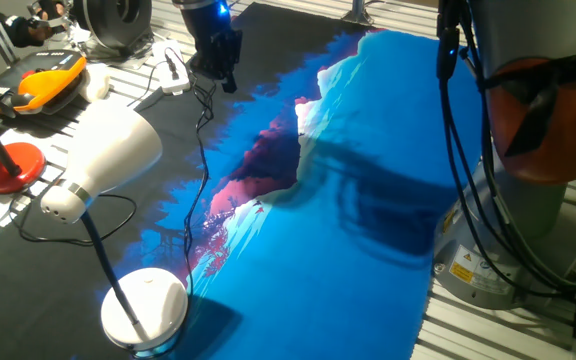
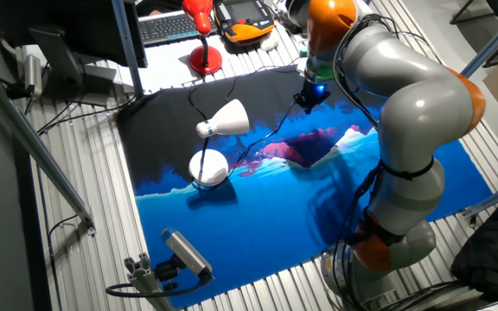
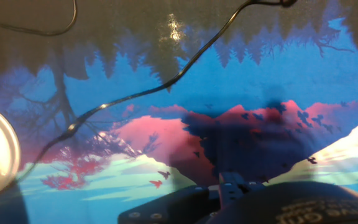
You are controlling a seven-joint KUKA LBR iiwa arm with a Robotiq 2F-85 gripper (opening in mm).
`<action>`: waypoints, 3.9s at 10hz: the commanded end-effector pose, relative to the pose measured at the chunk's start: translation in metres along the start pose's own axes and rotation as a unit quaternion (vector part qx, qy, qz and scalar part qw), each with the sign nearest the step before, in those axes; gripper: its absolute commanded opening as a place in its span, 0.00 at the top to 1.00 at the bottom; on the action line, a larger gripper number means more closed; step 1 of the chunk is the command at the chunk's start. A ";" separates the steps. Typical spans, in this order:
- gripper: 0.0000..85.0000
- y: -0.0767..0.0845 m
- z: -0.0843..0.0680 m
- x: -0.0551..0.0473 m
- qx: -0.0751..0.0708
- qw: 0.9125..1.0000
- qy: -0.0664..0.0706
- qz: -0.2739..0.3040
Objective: Turn on the desk lamp by pressing the button
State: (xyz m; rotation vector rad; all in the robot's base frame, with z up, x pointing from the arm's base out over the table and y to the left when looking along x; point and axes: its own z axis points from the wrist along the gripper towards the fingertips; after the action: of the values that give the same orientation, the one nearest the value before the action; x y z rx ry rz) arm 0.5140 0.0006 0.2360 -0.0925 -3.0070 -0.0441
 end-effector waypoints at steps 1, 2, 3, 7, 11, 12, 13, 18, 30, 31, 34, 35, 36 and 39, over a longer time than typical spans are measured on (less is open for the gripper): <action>1.00 0.000 0.000 0.000 -0.015 1.000 0.002 0.002; 1.00 0.000 0.000 0.000 -0.010 1.000 -0.008 0.005; 1.00 0.000 0.000 0.000 -0.001 1.000 -0.003 0.000; 1.00 0.000 0.000 0.000 0.023 0.998 -0.049 0.033; 1.00 0.000 0.000 0.000 -0.016 0.999 -0.026 0.025; 1.00 0.000 0.000 0.000 -0.023 0.999 -0.020 0.032; 1.00 0.000 0.000 0.000 -0.024 0.999 -0.018 0.040; 1.00 0.063 0.010 -0.001 -0.110 0.986 0.031 0.119; 1.00 0.157 0.078 0.031 -0.163 0.978 0.048 0.117; 1.00 0.157 0.078 0.031 -0.165 0.979 0.056 0.107; 1.00 0.157 0.078 0.031 -0.170 0.980 0.091 0.056; 1.00 0.157 0.078 0.031 -0.168 0.980 0.098 0.041; 1.00 0.157 0.078 0.031 -0.170 0.979 0.103 0.034; 1.00 0.157 0.078 0.031 -0.176 0.980 0.096 0.019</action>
State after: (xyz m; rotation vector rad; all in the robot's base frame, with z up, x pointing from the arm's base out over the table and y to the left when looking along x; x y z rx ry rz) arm 0.4834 0.1622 0.1671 -0.1743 -2.7699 -0.5496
